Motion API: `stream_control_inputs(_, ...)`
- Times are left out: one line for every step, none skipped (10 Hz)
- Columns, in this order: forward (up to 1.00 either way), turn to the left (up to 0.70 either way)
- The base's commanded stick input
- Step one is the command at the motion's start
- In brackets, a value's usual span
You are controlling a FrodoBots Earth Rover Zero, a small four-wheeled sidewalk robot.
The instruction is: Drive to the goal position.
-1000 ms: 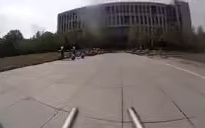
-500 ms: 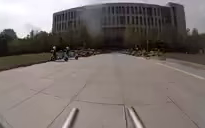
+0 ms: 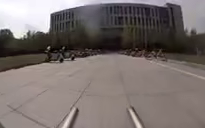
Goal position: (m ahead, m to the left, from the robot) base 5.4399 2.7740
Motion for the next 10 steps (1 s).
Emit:
stream_control_inputs(1.0,0.02)
stream_control_inputs(1.0,0.02)
stream_control_inputs(1.0,0.02)
stream_control_inputs(1.0,0.02)
stream_control_inputs(1.0,0.02)
stream_control_inputs(1.0,-0.05)
stream_control_inputs(1.0,-0.17)
stream_control_inputs(1.0,-0.23)
stream_control_inputs(1.0,-0.23)
stream_control_inputs(1.0,-0.18)
